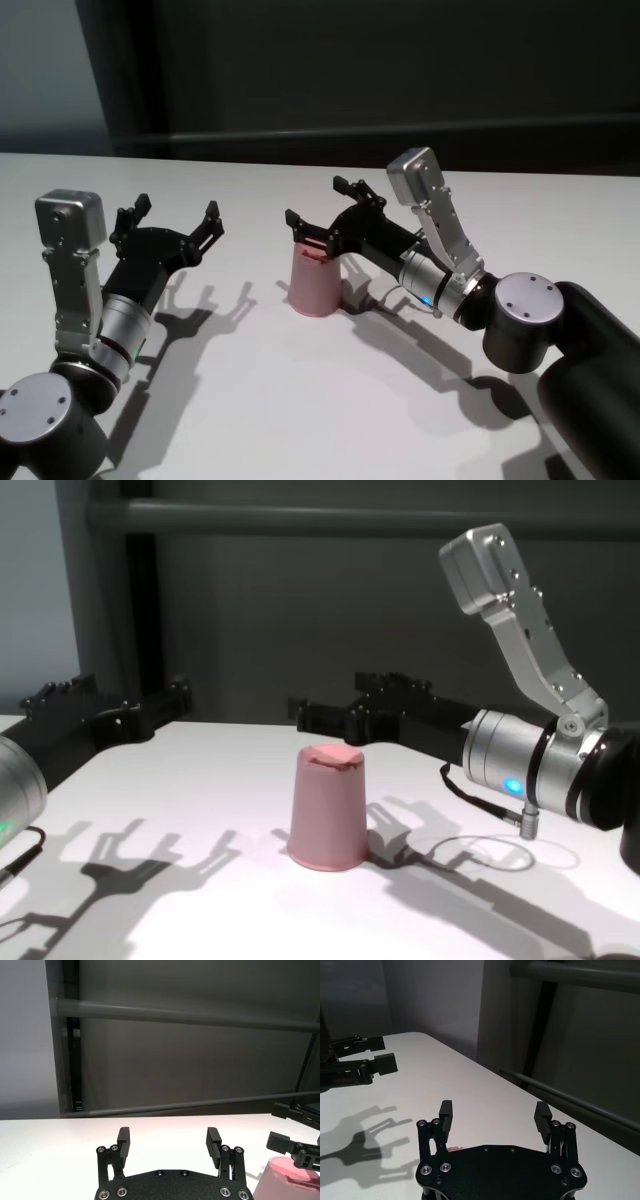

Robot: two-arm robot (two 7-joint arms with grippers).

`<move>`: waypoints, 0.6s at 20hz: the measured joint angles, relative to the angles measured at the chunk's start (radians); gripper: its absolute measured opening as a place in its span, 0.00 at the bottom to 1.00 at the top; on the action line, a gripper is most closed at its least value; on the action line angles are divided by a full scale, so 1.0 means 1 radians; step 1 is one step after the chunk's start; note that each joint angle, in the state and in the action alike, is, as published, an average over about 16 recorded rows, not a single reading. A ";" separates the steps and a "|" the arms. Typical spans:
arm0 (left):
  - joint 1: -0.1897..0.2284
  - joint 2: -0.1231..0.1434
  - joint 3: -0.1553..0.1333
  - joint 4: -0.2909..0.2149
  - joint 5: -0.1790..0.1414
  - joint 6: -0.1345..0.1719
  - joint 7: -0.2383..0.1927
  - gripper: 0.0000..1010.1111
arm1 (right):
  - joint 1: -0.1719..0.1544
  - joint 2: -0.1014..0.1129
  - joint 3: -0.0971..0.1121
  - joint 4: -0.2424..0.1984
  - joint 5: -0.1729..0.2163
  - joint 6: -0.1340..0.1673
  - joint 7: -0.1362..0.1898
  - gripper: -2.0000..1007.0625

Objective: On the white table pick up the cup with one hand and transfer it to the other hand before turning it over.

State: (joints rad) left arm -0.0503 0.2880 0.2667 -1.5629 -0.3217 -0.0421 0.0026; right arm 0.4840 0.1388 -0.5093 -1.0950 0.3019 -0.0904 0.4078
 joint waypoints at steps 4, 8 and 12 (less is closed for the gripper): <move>0.000 0.000 0.000 0.000 0.000 0.000 0.000 0.99 | -0.003 -0.008 0.019 0.004 -0.034 -0.064 -0.044 1.00; 0.000 0.000 0.000 0.000 0.000 0.000 0.000 0.99 | -0.014 -0.012 0.041 -0.003 -0.071 -0.116 -0.102 1.00; 0.000 0.000 0.000 0.000 0.000 0.000 0.000 0.99 | -0.034 -0.012 0.062 -0.020 -0.106 -0.140 -0.166 1.00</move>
State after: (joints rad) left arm -0.0503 0.2880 0.2667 -1.5629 -0.3217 -0.0421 0.0026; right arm 0.4505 0.1266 -0.4472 -1.1150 0.1958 -0.2306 0.2415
